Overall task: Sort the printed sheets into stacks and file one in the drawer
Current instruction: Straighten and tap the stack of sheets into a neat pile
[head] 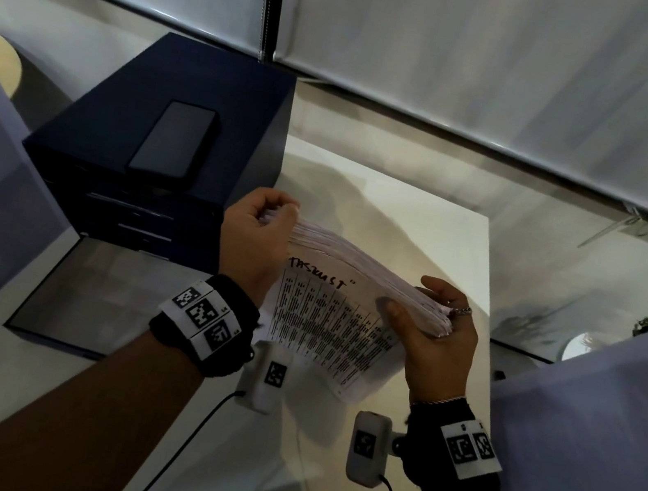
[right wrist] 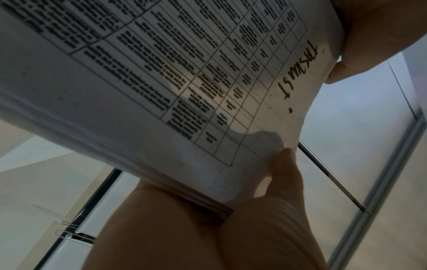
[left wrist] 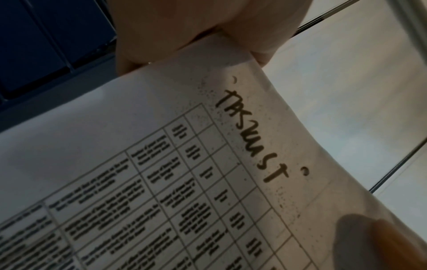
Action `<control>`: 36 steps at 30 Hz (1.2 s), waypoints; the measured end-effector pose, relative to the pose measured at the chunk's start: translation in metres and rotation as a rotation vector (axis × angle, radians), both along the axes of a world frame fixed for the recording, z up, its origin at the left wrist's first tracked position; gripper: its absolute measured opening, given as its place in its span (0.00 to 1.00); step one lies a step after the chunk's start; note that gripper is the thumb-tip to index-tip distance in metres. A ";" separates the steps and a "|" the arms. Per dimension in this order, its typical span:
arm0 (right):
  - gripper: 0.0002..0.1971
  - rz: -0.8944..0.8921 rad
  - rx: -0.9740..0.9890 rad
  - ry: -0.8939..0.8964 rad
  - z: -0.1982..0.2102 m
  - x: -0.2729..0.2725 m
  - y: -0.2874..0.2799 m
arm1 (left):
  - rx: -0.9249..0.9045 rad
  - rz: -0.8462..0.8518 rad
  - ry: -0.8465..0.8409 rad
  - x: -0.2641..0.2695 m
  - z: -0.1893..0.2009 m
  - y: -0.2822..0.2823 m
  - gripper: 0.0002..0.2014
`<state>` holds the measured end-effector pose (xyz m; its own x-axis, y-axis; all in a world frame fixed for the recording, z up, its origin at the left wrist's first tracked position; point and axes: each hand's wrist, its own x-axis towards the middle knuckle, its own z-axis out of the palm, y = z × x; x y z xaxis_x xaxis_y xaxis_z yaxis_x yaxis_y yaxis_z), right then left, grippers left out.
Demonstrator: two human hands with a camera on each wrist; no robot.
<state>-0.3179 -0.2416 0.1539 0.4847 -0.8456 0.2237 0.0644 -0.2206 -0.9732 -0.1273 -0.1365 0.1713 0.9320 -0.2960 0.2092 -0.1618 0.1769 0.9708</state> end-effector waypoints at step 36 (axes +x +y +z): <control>0.22 -0.010 0.099 -0.202 0.001 0.004 -0.004 | 0.121 -0.560 0.051 0.004 -0.063 0.049 0.24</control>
<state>-0.3138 -0.2460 0.1552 0.4301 -0.8728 0.2309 0.2586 -0.1260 -0.9577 -0.1233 -0.0878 0.1086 0.6342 -0.7663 0.1026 -0.0281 0.1098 0.9936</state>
